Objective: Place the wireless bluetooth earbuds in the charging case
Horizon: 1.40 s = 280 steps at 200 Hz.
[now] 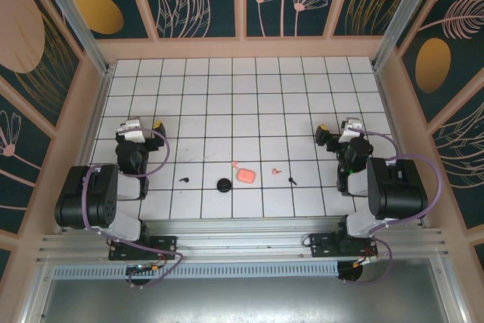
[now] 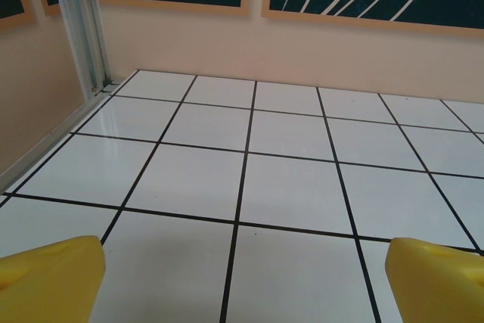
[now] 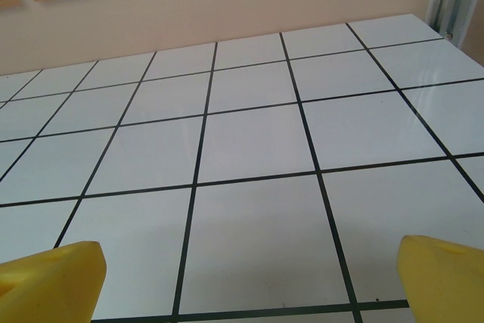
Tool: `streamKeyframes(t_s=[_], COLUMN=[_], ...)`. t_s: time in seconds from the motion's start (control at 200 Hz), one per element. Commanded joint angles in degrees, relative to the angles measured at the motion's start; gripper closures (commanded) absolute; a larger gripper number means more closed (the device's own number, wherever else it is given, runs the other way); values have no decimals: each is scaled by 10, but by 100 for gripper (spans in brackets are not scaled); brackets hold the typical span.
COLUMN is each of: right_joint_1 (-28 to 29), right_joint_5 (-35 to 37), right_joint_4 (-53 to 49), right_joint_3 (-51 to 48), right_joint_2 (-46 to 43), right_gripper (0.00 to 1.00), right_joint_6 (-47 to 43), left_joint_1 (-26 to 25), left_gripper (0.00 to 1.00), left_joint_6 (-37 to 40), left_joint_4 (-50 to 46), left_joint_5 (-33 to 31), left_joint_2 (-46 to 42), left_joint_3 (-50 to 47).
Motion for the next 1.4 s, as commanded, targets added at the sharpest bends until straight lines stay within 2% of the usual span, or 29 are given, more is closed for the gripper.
streamKeyframes(t_s=[0.0,0.06,0.16,0.31,0.465,0.641,0.696,0.741,0.841,0.921,1.006,1.176,1.396], right_joint_1=[4,8,17,55,148,272,307,334,399,448,489,528,543], right_joint_5=[-3,-16,2,18,43,70,70,65,67,74,89,81,70], right_joint_4=[-23,-95,-263,-503,-725,-920,-955,-973,-1016,-1045,-1074,-1109,-1126], right_joint_3=[27,51,112,216,323,409,420,425,435,448,475,542,601], right_joint_2=[-22,-51,-102,-143,-145,-115,-106,-99,-80,-61,-29,47,135], right_gripper=[1,1,1,1,1,1,1,7,13,14,17,23,28], right_joint_6=[-6,-11,23,49,92,221,272,304,382,441,493,534,535], left_joint_1=[-2,-2,-2,-19,-65,-79,-80,-80,-81,-82,-82,-82,-82], left_gripper=[10,12,16,22,25,28,28,28,28,28,28,28,26], left_joint_6=[9,6,-4,-68,-122,-160,-155,-148,-156,-161,-168,-167,-171], left_joint_4=[-24,-92,-217,-338,-495,-659,-685,-700,-706,-712,-721,-727,-727], left_joint_5=[7,4,13,34,40,79,73,63,56,50,15,2,-8], left_joint_2=[-25,-53,-92,-140,-173,-170,-169,-168,-160,-150,-153,-164,-177], left_joint_3=[16,41,90,142,199,234,231,229,229,239,245,242,235])
